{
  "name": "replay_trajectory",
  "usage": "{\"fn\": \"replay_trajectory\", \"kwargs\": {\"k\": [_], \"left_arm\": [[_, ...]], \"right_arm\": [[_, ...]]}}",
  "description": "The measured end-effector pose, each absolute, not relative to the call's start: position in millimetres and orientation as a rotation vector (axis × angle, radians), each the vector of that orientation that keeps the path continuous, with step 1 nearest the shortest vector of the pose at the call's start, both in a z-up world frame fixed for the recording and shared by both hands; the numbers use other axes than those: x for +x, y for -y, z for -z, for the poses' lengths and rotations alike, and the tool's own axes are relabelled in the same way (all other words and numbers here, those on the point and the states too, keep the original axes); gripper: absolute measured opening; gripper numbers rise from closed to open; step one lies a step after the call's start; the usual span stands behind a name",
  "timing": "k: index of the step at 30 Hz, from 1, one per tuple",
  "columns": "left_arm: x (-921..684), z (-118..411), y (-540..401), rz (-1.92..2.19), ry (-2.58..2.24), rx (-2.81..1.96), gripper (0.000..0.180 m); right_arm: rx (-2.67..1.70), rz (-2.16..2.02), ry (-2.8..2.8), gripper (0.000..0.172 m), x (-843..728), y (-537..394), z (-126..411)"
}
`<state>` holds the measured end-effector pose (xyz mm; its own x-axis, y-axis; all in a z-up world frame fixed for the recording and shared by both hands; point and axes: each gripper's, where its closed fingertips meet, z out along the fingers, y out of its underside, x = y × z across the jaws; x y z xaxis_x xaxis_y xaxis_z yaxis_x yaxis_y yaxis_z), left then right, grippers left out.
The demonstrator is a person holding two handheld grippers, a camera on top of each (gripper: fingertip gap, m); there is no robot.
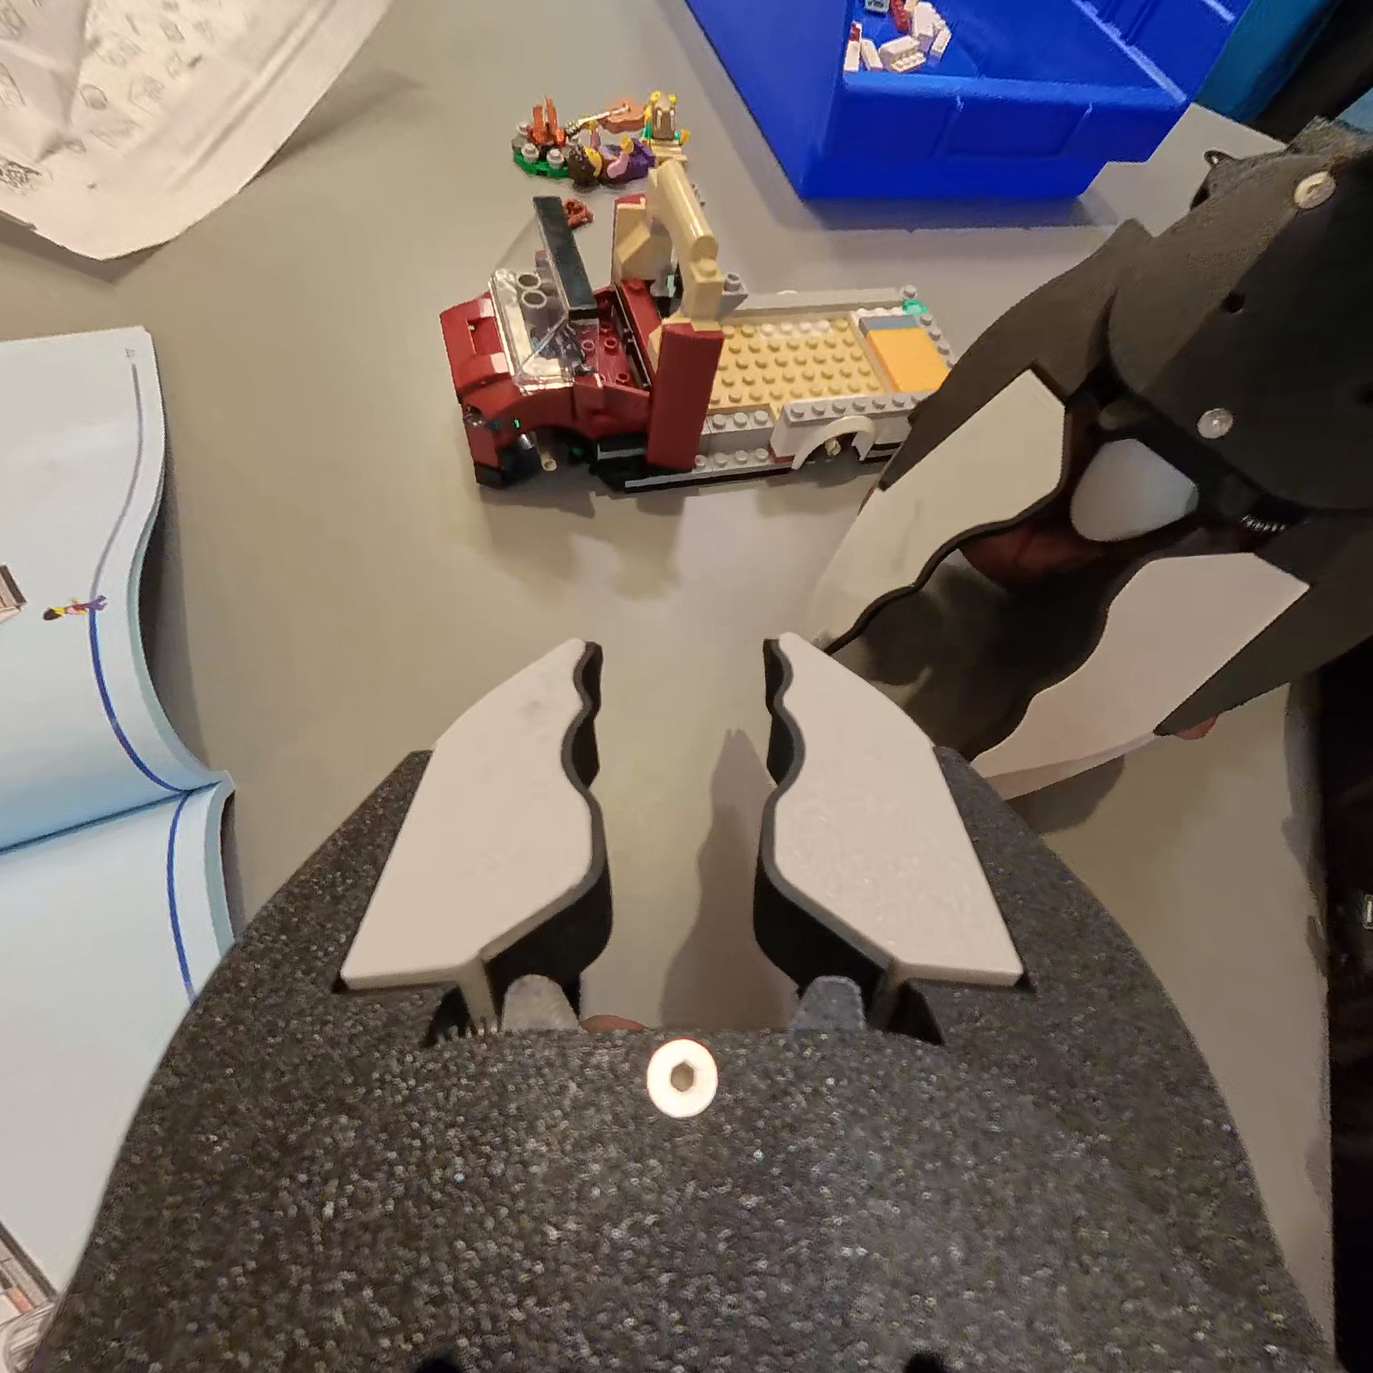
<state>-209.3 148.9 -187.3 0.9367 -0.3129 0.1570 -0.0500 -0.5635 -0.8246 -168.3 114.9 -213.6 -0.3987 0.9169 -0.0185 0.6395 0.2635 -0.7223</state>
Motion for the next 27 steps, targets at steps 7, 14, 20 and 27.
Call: {"fn": "replay_trajectory", "kwargs": {"k": [7, 14, 20, 27], "left_arm": [[-208, 189, -143, 0.389, -0.256, -2.164, 0.043], [-207, 192, -141, 0.394, -0.269, -2.182, 0.043], [-210, 188, -143, 0.456, -0.220, -2.164, 0.042], [-212, 189, -145, 0.442, -0.203, -2.170, 0.041]], "right_arm": [[-1.329, -0.947, 2.138, 0.049, -160, -111, 208], [-1.372, -0.853, 2.189, 0.044, -95, -153, 202], [-1.381, -0.774, 2.175, 0.042, -32, -223, 147], [-1.629, 0.028, 1.983, 0.042, 41, -465, 128]]}}
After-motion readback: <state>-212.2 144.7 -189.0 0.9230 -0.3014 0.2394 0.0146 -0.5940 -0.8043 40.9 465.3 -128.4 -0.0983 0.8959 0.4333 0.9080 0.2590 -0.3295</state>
